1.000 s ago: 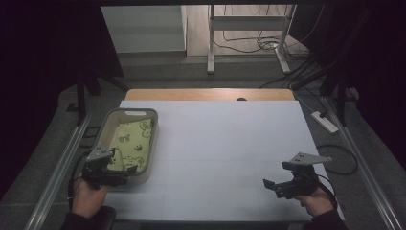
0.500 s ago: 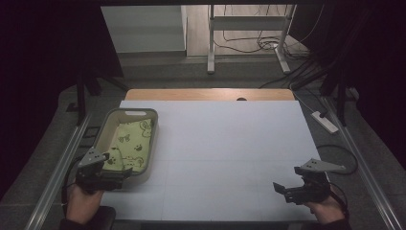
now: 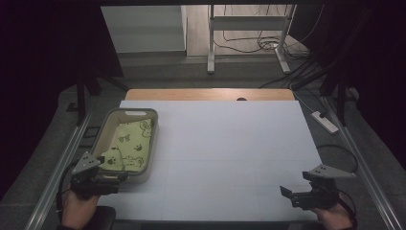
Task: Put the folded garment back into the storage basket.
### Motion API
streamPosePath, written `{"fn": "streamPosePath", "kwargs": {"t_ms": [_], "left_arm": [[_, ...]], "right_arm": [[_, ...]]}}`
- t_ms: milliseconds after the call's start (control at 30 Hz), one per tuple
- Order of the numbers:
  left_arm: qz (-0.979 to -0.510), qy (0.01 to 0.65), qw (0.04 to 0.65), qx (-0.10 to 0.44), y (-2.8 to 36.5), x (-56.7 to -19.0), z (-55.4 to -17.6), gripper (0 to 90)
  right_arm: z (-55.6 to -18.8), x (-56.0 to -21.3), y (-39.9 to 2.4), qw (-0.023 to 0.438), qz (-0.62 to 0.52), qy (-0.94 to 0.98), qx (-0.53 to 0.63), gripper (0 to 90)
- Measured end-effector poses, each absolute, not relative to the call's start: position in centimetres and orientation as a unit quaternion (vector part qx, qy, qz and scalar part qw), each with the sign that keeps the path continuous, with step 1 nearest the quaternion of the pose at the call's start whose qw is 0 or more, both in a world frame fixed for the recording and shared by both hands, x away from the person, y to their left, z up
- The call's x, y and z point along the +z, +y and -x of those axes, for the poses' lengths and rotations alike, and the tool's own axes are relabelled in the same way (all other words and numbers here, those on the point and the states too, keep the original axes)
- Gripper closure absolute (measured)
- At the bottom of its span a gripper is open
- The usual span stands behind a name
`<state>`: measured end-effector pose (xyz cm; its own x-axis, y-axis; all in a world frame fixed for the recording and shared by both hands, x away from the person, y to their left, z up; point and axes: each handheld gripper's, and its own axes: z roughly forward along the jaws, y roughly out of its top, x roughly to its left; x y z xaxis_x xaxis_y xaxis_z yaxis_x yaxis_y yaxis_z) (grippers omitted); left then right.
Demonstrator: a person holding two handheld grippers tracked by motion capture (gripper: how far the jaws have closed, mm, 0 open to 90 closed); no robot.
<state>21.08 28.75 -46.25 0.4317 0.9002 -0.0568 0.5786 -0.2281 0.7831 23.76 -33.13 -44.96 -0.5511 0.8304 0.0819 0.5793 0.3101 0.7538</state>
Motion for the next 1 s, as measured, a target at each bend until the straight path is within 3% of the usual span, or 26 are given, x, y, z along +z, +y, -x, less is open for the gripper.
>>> {"fn": "streamPosePath", "kwargs": {"t_ms": [1000], "left_arm": [[-0.755, 0.514, 0.345, 0.218, 29.4, -47.3, -20.2, 0.0]], "right_arm": [[-22.6, -44.7, -34.5, 0.177, -0.474, 0.785, 0.358, 0.0]]}}
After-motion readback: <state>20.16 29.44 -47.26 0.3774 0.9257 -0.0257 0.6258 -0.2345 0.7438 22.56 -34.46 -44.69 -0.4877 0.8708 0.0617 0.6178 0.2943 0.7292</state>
